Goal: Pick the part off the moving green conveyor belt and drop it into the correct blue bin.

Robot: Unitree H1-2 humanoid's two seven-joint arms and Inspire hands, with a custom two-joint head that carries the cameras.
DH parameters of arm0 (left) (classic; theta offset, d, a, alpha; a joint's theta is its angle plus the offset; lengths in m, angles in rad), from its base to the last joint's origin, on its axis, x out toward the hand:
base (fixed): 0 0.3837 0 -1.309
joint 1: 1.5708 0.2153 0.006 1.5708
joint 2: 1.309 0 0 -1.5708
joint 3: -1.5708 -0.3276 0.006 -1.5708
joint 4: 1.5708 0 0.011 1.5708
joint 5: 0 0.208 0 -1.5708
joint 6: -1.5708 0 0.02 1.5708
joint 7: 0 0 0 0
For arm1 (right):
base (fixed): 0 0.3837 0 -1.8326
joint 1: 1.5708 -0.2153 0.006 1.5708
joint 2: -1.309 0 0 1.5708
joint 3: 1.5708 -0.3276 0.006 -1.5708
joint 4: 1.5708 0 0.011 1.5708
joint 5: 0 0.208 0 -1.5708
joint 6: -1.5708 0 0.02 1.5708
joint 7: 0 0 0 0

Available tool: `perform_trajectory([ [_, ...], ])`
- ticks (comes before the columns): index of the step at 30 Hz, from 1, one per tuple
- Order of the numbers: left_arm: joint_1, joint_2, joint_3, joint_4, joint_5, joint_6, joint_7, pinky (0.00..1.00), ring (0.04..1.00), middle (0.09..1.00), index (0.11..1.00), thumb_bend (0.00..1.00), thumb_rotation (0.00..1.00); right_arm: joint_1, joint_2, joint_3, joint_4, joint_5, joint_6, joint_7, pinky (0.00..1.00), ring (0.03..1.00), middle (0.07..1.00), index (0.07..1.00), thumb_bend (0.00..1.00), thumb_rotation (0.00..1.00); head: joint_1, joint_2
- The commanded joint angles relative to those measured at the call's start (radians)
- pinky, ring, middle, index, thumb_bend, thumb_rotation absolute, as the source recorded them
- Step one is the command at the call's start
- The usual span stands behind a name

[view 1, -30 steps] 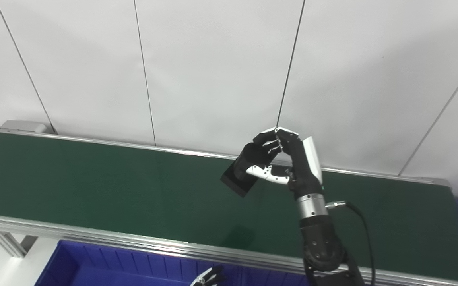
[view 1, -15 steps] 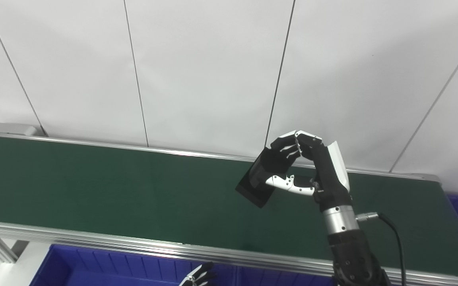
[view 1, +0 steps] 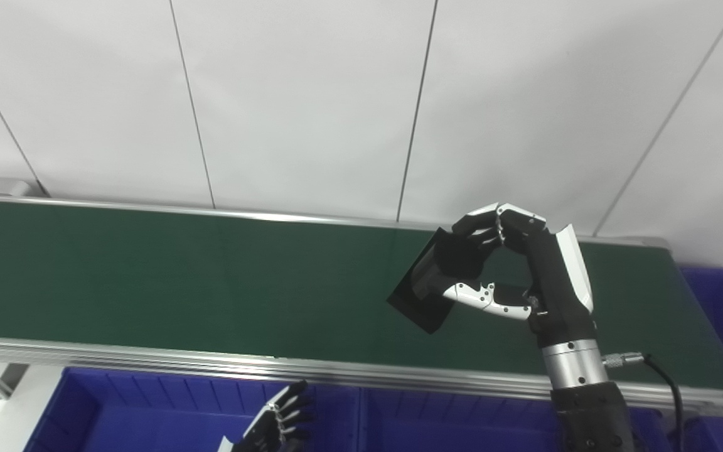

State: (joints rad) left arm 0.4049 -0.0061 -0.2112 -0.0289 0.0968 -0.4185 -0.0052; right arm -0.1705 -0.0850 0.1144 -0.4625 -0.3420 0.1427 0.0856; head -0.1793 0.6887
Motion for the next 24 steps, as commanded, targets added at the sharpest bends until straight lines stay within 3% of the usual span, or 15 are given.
perform_trajectory([
  [1, -0.002, 0.008, 0.004, -0.042, -0.013, -0.011, -0.012, 0.68, 0.768, 0.826, 0.876, 0.59, 0.82, 0.01, -0.015, -0.011, -0.077, 0.001, 0.012, 0.01, 0.35, 0.452, 0.511, 0.504, 0.5, 0.0, -0.002, 0.003],
  [5, -0.001, 0.015, 0.014, -0.068, -0.024, 0.016, -0.025, 0.68, 0.767, 0.824, 0.875, 0.61, 0.83, 0.068, -0.029, -0.026, -0.148, 0.002, 0.048, 0.028, 0.34, 0.454, 0.515, 0.51, 0.5, 0.0, -0.035, 0.031],
  [10, 0.002, 0.024, 0.023, -0.101, -0.04, 0.041, -0.035, 0.68, 0.762, 0.822, 0.871, 0.58, 0.81, 0.141, -0.032, -0.038, -0.201, 0.012, 0.046, 0.035, 0.32, 0.458, 0.534, 0.51, 0.5, 0.0, -0.084, 0.076],
  [20, 0.006, 0.039, 0.032, -0.128, -0.075, 0.062, -0.053, 0.66, 0.76, 0.821, 0.876, 0.64, 0.81, 0.264, -0.024, -0.02, -0.22, -0.03, -0.012, 0.021, 0.31, 0.453, 0.531, 0.518, 0.5, 0.0, -0.113, 0.101],
  [24, 0.01, 0.041, 0.035, -0.137, -0.082, 0.072, -0.056, 0.66, 0.764, 0.827, 0.88, 0.6, 0.8, 0.325, -0.014, 0.006, -0.207, -0.068, -0.03, 0.008, 0.31, 0.448, 0.53, 0.517, 0.5, 0.0, -0.114, 0.104],
])
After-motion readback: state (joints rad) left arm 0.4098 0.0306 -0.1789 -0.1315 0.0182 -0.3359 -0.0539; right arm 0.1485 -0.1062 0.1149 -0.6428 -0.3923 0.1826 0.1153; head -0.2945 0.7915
